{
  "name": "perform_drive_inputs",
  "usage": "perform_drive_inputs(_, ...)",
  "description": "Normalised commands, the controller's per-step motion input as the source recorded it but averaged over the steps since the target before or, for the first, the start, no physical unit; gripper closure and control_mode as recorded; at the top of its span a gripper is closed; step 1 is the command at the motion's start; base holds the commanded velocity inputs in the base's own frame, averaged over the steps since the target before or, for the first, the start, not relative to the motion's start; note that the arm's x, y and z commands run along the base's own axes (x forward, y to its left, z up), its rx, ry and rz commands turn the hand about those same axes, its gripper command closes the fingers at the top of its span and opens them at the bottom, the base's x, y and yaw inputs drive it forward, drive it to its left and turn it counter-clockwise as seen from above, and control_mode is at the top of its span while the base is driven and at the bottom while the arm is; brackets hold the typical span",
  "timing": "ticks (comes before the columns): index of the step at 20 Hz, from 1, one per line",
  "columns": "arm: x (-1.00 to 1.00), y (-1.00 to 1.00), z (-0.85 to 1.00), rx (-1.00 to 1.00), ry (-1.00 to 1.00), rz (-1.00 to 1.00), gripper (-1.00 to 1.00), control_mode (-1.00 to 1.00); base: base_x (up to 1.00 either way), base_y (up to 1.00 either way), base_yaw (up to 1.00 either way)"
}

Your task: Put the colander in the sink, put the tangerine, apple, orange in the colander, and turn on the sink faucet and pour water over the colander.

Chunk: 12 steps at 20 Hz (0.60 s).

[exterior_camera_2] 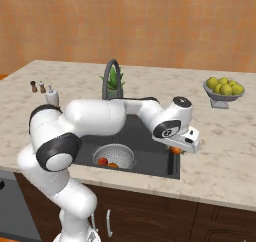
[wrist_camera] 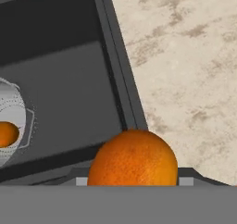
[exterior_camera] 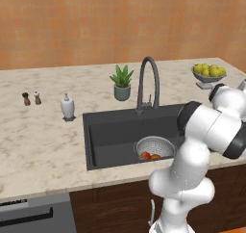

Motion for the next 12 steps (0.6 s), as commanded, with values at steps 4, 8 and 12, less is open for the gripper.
perform_drive_inputs(4,0.07,0.59,0.40,0.00,-0.03,0.28,1.00,-1.00,0.00,0.00,0.00)
perform_drive_inputs(8,0.01,0.55,0.43,0.00,0.00,0.26,1.00,-1.00,0.00,0.00,0.00)
perform_drive_inputs(12,0.04,0.18,0.14,0.00,0.00,0.30,1.00,-1.00,0.00,0.00,0.00)
